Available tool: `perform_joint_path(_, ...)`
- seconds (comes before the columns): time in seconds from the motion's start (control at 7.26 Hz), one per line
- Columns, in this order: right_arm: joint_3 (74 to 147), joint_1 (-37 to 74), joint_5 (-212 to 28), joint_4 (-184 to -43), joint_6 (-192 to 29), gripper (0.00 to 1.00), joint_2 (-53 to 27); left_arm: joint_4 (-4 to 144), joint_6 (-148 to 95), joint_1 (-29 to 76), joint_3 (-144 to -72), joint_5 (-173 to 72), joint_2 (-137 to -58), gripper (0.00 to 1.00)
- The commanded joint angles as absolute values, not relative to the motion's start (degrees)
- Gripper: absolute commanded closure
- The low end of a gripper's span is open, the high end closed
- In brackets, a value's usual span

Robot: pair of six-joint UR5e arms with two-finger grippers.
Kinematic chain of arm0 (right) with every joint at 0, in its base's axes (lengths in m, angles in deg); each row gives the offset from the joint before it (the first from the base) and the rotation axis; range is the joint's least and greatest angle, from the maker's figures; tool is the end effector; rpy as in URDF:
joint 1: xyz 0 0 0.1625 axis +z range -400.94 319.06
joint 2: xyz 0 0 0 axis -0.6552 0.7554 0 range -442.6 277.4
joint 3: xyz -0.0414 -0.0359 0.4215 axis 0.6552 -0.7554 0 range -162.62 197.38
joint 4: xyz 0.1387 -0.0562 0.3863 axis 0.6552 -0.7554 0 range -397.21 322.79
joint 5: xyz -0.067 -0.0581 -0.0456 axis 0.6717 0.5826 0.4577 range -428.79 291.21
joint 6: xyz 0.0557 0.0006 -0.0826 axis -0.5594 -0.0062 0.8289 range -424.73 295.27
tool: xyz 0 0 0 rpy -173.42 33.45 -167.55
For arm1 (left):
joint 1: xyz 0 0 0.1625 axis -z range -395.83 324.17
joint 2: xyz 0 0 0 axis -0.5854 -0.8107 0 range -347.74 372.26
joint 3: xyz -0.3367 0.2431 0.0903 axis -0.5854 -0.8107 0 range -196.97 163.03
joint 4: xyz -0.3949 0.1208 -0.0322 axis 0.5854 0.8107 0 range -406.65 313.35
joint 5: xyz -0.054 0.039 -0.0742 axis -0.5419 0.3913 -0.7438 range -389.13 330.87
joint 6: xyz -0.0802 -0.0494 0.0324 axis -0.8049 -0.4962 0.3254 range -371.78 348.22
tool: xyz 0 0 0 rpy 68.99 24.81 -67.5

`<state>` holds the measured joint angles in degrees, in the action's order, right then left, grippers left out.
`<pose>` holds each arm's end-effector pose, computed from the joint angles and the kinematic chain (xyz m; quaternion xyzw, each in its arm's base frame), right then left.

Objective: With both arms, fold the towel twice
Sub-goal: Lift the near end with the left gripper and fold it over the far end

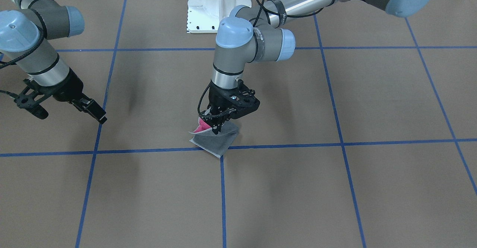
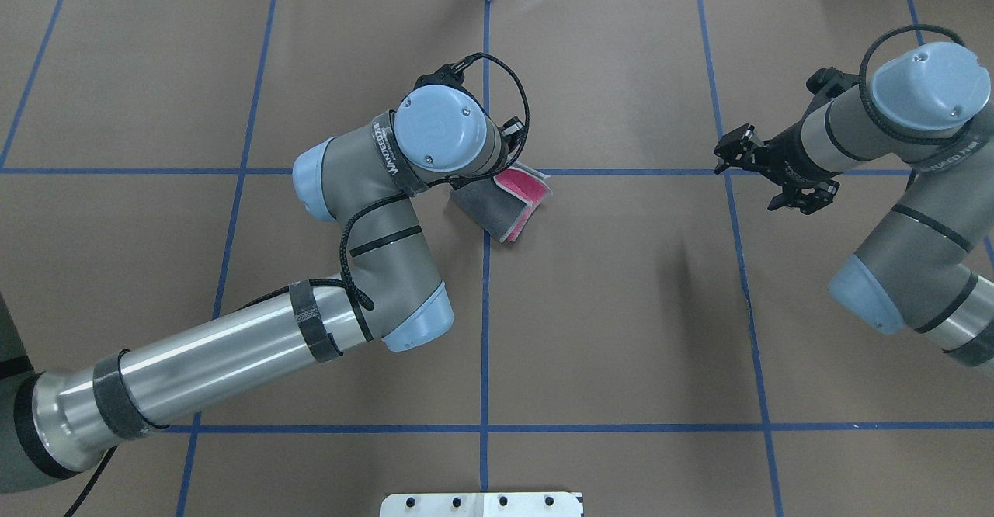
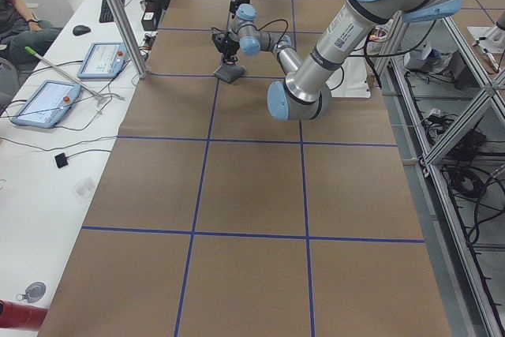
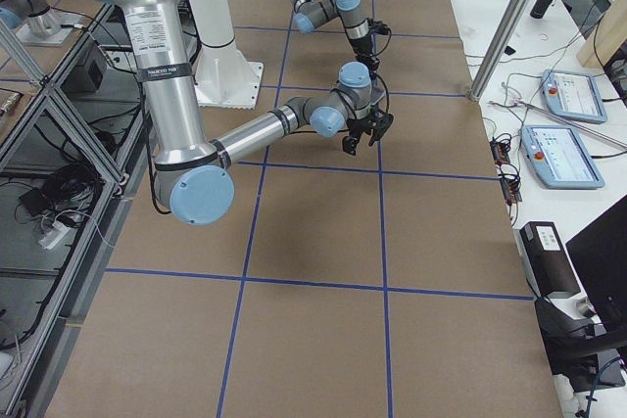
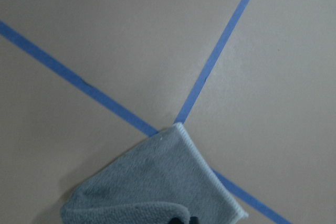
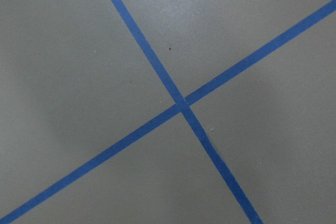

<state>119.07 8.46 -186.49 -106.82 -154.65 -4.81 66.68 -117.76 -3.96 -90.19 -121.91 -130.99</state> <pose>-0.3124 -0.4982 0.4125 -0.0482 -0.4253 0.2932 0.8549 0.6049 -0.5274 0.1475 0.0481 0.4965 -0.3404 0.7971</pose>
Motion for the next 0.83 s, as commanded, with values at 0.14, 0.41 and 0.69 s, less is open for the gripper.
perform_joint_path(0.14, 118.9, 8.5, -186.4, -106.8, -154.6, 0.0, -4.8, 67.6, -117.7, -3.2, -87.5, -121.9, -132.4, 1.0)
perform_joint_path(0.41, 118.9, 8.5, -186.4, -106.8, -154.7, 0.0, -4.8, 71.5, -117.7, -3.1, -84.1, -121.9, -133.3, 1.0)
perform_joint_path(0.69, 118.9, 8.4, -186.3, -106.8, -154.7, 0.0, -4.8, 72.7, -117.7, -2.7, -82.6, -121.9, -133.6, 1.0)
